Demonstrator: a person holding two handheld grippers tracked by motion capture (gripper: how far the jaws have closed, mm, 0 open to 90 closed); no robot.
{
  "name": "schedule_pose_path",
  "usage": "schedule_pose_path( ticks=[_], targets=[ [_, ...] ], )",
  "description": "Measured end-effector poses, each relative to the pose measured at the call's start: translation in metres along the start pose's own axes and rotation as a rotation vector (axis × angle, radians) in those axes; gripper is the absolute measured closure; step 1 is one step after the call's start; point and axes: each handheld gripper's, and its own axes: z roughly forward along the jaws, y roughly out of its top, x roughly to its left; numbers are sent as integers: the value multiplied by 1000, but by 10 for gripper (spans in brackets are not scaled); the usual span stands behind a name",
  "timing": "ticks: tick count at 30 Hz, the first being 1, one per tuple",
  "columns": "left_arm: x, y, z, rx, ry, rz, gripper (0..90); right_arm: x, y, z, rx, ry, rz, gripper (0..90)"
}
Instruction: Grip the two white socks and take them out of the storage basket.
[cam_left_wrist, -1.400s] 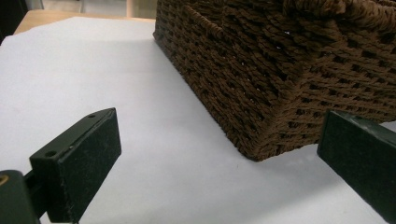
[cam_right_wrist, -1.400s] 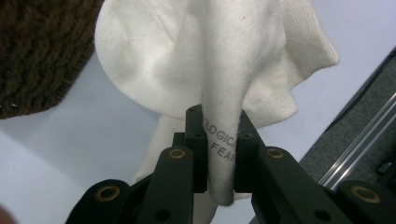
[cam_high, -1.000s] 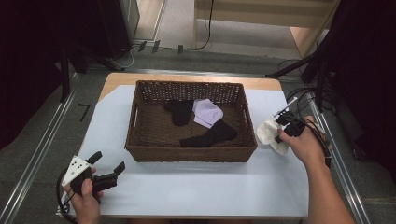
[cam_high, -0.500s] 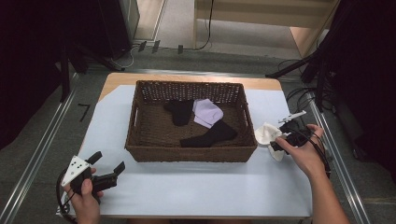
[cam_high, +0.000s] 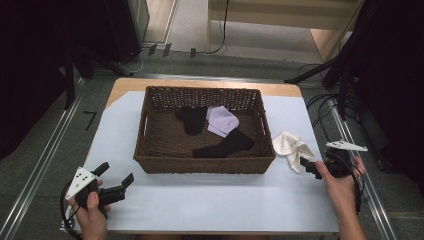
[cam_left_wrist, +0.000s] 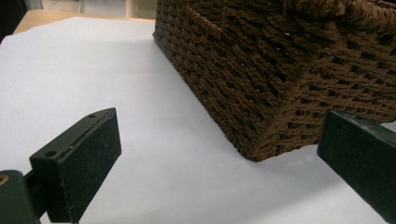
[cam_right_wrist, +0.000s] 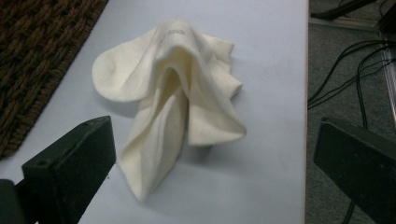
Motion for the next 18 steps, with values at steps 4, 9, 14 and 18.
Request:
schedule_pose_path(
  ticks=[4, 9, 14, 18],
  targets=[
    [0, 0, 0, -1, 0, 1, 5, -1, -16, -9, -46, -2, 1, 0],
    [0, 0, 0, 3, 0, 3, 5, -6, -35, -20, -104, 15, 36, 0],
    [0, 0, 0, 1, -4, 8, 5, -9, -54, -27, -128, 19, 47, 0],
    [0, 0, 0, 1, -4, 9, 5, -11, -63, -33, -149, 23, 62, 0]
  ],
)
